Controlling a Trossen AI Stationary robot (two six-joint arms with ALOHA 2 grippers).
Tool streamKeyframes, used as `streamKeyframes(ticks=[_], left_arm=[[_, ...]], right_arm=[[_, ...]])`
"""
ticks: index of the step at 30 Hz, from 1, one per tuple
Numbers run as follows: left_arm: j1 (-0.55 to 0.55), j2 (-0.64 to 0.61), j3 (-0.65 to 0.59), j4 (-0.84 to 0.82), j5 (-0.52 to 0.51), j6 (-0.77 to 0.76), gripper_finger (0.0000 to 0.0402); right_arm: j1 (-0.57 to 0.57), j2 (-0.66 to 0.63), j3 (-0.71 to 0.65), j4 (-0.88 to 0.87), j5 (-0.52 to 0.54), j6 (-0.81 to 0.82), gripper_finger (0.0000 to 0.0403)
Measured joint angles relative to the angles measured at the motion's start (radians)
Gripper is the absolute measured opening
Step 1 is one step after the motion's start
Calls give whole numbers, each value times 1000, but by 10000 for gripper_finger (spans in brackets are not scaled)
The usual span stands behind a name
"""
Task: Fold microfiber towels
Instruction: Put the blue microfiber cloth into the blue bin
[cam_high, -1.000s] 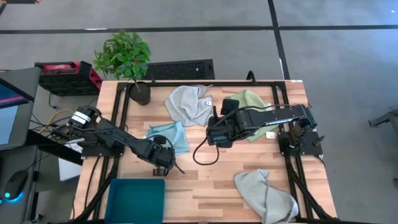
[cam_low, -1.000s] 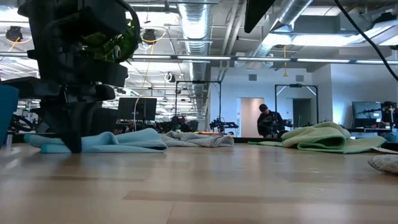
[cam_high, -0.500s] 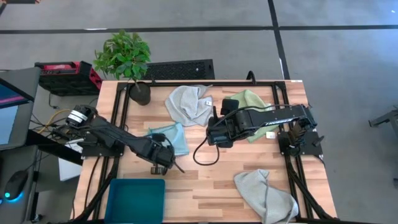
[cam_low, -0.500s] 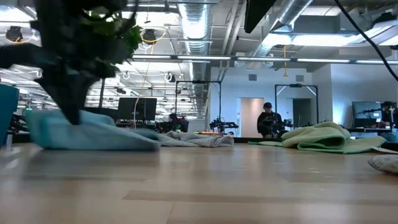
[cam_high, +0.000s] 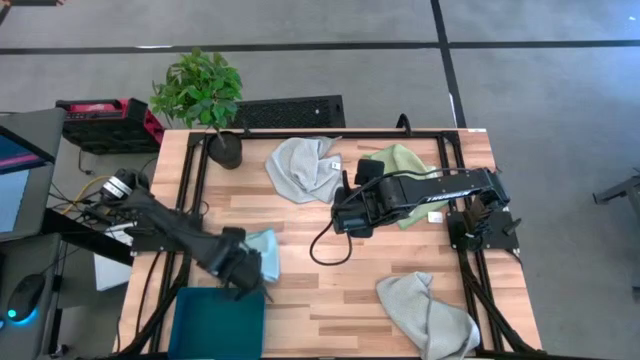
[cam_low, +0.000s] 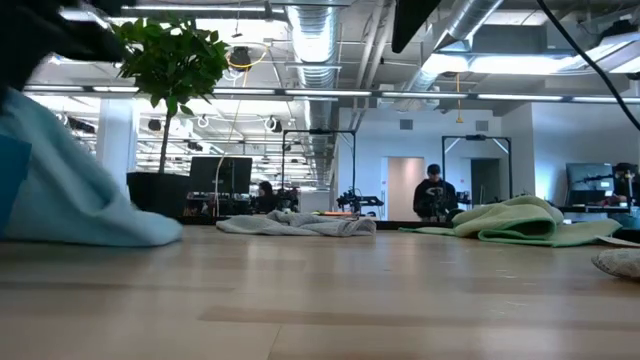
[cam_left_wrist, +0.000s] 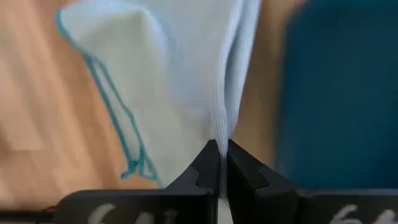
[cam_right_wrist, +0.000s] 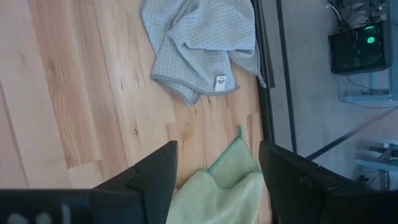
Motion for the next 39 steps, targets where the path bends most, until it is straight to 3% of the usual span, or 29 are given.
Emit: streamKeyframes(ticks=[10, 20, 26, 39], left_arm=[[-223, 0, 115, -30, 6, -236, 0], [-391, 6, 113, 34, 4, -482, 0], [-457, 32, 113, 157, -30, -513, 0], [-499, 153, 112, 244, 2, -501, 0]], right_arm=[[5, 0, 0, 42, -27, 26, 249], [7, 0, 0, 66, -28, 26, 249], [7, 0, 0, 75, -29, 27, 249], [6, 0, 0, 114, -55, 27, 249]])
